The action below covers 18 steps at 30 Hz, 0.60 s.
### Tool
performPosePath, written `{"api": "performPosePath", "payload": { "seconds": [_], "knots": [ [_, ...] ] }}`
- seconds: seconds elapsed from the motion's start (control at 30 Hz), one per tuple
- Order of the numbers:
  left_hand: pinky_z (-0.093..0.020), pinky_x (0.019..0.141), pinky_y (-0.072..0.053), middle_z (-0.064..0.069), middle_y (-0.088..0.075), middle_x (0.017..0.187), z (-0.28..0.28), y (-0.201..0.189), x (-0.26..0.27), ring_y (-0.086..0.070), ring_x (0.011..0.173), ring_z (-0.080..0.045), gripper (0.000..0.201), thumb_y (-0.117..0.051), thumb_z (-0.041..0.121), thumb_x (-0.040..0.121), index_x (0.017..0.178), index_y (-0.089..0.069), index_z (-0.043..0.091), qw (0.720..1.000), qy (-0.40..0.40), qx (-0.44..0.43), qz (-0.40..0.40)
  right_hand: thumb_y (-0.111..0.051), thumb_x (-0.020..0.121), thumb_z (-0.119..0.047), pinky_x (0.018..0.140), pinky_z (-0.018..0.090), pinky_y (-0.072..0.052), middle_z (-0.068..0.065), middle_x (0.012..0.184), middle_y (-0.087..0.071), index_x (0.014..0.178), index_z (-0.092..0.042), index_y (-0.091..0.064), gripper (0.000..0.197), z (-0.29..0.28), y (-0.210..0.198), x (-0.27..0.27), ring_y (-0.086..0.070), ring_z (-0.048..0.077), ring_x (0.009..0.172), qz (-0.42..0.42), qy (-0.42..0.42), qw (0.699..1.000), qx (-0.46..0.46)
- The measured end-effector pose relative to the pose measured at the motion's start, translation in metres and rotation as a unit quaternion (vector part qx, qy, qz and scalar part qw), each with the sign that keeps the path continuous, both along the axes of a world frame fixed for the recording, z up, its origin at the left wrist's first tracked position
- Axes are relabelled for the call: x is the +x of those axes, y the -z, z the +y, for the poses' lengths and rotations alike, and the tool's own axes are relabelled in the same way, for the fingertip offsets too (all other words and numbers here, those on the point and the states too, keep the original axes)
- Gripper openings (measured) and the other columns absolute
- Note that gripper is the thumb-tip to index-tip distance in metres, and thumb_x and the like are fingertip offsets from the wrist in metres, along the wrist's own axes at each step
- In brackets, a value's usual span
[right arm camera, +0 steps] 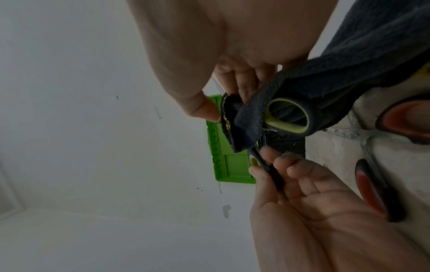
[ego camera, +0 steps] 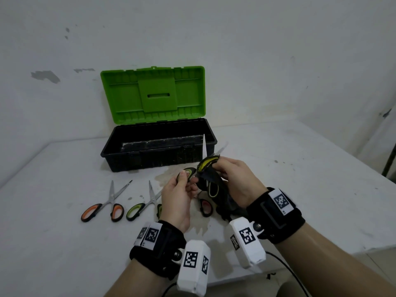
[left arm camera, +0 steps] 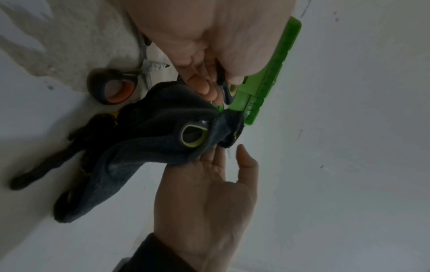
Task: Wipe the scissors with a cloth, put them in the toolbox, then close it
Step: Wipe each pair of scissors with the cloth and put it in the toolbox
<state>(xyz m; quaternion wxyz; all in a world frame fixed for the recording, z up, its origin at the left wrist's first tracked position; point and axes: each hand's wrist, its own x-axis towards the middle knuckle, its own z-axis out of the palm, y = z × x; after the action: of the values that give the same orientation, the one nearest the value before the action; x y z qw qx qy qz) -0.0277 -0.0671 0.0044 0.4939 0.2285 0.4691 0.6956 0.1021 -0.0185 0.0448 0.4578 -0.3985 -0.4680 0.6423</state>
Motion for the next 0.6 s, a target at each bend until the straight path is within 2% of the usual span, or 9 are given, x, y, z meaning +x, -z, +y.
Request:
{"api": "performPosePath", "payload": {
  "seconds": [0.1, 0.17, 0.27, 0.47, 0.6],
  "knots": [
    [-0.025, 0.065, -0.049, -0.008, -0.067, 0.081, 0.0, -0.001, 0.0, -0.055, 0.064, -0.013, 0.024, -0.047, 0.021, 0.105, 0.105, -0.065, 0.005, 1.0, 0.0, 0.007, 0.005, -0.065, 0.092, -0.019, 0.065, 0.027, -0.057, 0.013, 0.08, -0.072, 0.092, 0.003, -0.071, 0.023, 0.0, 0.0, -0.003, -0.068, 0.017, 0.07, 0.014, -0.002, 1.0, 0.002],
    [-0.025, 0.065, -0.048, -0.006, -0.068, 0.079, -0.001, -0.001, 0.002, -0.055, 0.064, -0.013, 0.023, -0.047, 0.021, 0.105, 0.103, -0.065, 0.006, 1.0, 0.0, 0.011, 0.013, -0.067, 0.091, -0.015, 0.076, 0.037, -0.058, 0.021, 0.088, -0.071, 0.1, 0.01, -0.068, 0.027, 0.0, 0.002, -0.006, -0.069, 0.026, 0.075, 0.026, 0.016, 1.0, 0.0],
    [-0.026, 0.066, -0.047, -0.004, -0.069, 0.075, -0.001, 0.0, 0.003, -0.055, 0.064, -0.012, 0.023, -0.048, 0.021, 0.105, 0.1, -0.065, 0.008, 1.0, 0.002, 0.012, 0.023, -0.065, 0.091, -0.006, 0.069, 0.032, -0.059, 0.02, 0.085, -0.072, 0.099, 0.011, -0.067, 0.02, 0.001, 0.008, -0.008, -0.068, 0.025, 0.071, 0.027, 0.042, 0.999, 0.013],
    [-0.025, 0.067, -0.048, -0.008, -0.069, 0.08, -0.006, 0.003, -0.002, -0.057, 0.065, -0.012, 0.022, -0.048, 0.021, 0.105, 0.101, -0.066, 0.009, 1.0, 0.006, 0.014, 0.02, -0.064, 0.091, -0.004, 0.058, 0.027, -0.057, 0.012, 0.075, -0.073, 0.096, 0.006, -0.069, 0.013, 0.011, 0.003, 0.0, -0.069, 0.019, 0.063, 0.048, 0.07, 0.996, 0.0],
    [-0.023, 0.066, -0.05, -0.011, -0.069, 0.084, -0.008, 0.009, -0.007, -0.059, 0.067, -0.012, 0.022, -0.049, 0.02, 0.105, 0.103, -0.066, 0.007, 1.0, -0.001, 0.008, 0.016, -0.065, 0.091, -0.004, 0.055, 0.028, -0.057, 0.015, 0.076, -0.073, 0.099, 0.007, -0.068, 0.014, 0.017, 0.005, 0.007, -0.069, 0.021, 0.061, 0.084, 0.097, 0.991, -0.027]
  ]
}}
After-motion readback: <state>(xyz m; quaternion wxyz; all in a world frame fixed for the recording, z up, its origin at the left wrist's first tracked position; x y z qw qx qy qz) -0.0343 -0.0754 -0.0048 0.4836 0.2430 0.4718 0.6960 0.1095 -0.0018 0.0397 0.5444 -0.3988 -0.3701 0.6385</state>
